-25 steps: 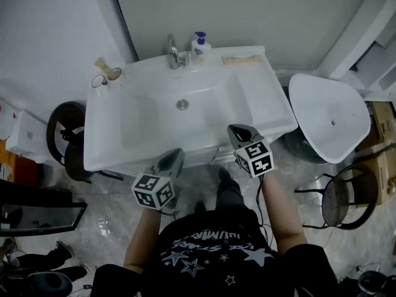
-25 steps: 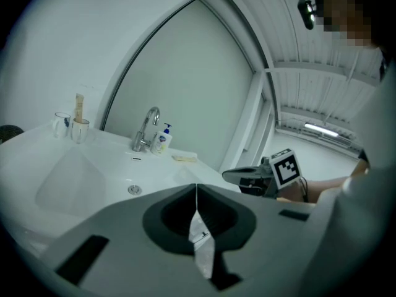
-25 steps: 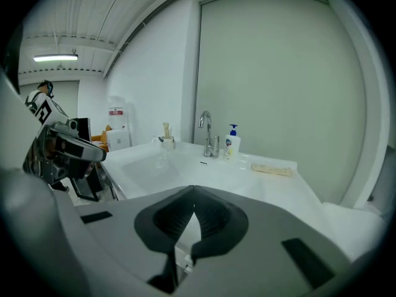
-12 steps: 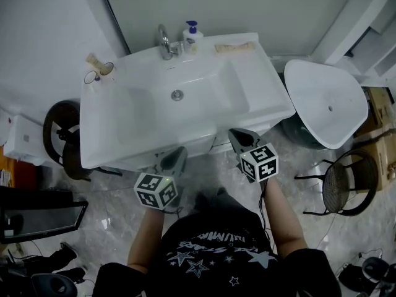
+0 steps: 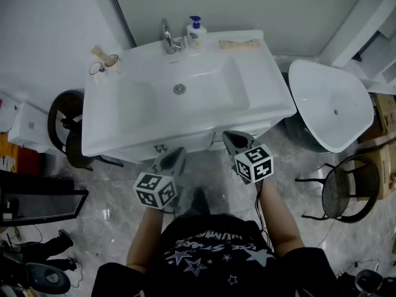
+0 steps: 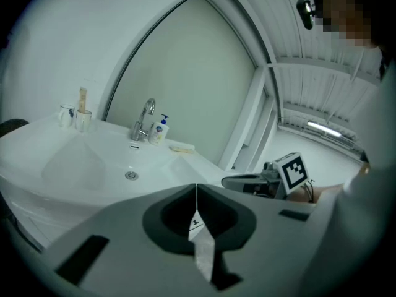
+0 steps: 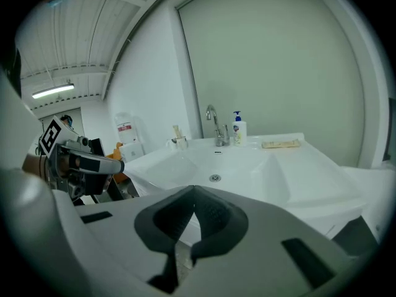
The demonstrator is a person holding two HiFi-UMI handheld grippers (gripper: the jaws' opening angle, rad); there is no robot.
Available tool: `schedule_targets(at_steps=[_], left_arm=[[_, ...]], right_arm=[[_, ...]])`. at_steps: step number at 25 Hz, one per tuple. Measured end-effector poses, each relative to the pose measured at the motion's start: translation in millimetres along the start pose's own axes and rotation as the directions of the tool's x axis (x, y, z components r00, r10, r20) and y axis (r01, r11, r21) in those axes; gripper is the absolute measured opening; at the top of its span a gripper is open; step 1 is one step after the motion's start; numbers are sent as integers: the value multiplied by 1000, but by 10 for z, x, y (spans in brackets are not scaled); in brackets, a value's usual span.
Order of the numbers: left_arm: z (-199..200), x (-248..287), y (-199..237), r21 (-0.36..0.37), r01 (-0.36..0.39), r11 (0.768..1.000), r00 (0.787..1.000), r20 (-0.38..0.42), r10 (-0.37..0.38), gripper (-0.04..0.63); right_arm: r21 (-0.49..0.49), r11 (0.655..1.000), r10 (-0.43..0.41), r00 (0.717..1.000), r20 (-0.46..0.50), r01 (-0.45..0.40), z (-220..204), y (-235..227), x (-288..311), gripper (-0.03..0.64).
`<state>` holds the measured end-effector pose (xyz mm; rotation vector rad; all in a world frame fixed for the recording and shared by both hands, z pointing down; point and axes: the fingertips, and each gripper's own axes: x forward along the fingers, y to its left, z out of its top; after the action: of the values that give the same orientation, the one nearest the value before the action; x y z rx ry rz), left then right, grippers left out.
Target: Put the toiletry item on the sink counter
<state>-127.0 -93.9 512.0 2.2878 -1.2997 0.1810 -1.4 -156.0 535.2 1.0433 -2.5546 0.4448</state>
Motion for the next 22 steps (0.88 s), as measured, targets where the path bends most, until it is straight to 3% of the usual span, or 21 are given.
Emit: schedule_targets(at_steps=[10,22], left_arm=[[-32,-195,-596,24,-24,999,999,45,22,18],[-403,-646,-1189,10,-73,997,994,84,72,18]], right_arm=[[-34,998,47,999,26,-46,-60,177,-540,14],[-79,993,94,995,24,-92,-326,514,-1163,14]])
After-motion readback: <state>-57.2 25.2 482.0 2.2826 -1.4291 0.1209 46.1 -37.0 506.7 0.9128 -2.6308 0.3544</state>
